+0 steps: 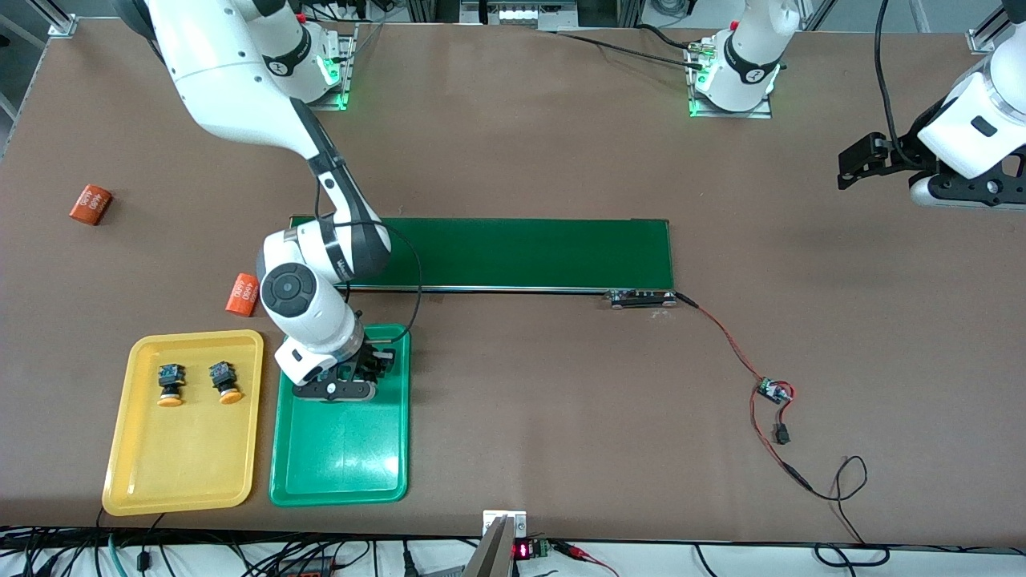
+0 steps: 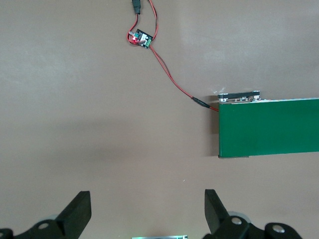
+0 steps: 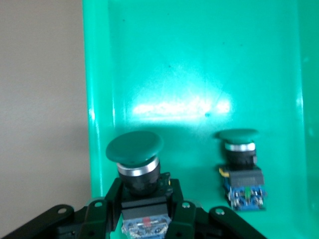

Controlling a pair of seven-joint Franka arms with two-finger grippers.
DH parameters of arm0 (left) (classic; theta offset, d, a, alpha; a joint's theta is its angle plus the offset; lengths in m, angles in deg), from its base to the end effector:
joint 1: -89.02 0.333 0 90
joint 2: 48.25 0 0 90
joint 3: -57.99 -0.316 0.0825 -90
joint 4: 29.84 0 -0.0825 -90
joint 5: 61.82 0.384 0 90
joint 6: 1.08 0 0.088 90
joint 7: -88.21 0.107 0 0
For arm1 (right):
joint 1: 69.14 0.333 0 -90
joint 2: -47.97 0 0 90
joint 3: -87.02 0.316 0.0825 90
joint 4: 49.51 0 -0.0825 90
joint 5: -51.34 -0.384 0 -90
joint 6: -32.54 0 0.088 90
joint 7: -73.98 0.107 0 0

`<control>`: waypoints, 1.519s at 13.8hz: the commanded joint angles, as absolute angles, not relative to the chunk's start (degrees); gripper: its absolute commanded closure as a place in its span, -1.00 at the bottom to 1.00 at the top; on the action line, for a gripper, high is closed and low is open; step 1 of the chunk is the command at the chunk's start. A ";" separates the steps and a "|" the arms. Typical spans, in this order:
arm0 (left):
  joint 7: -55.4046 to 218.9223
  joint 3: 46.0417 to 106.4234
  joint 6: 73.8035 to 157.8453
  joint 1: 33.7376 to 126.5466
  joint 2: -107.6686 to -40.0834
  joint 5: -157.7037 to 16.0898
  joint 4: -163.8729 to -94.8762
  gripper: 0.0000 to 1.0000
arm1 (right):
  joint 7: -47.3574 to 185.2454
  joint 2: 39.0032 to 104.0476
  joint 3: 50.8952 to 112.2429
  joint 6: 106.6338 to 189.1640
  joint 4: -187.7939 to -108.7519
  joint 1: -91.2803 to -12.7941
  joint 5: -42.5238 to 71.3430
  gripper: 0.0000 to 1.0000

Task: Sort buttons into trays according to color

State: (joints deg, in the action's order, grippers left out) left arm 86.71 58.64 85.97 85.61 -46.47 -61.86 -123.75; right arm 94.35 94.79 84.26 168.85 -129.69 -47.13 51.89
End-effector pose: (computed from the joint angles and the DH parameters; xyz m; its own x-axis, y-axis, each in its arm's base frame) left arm 0.5363 -0.0382 0.6052 0.9951 -0.0444 -0.0885 -0.0447 -0.9990 -0.0020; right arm 0.7030 0.2537 0.2330 0.9860 0.0035 0.1667 0.0063 -0.9998 -0.0163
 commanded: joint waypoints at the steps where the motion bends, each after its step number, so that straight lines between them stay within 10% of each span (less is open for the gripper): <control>1: 87.15 58.87 84.71 85.76 -46.15 -61.11 -122.91 -1.00 | 91.56 97.63 84.21 170.70 -126.95 -48.21 51.78 0.25; 3: 87.07 58.87 84.62 85.76 -46.15 -61.11 -122.91 -1.00 | 92.08 97.46 84.21 170.45 -127.03 -48.48 51.43 -0.99; 21: 87.15 58.79 84.35 85.94 -46.15 -61.11 -122.83 -1.00 | 81.11 67.41 79.49 134.60 -127.65 -57.02 49.93 -1.00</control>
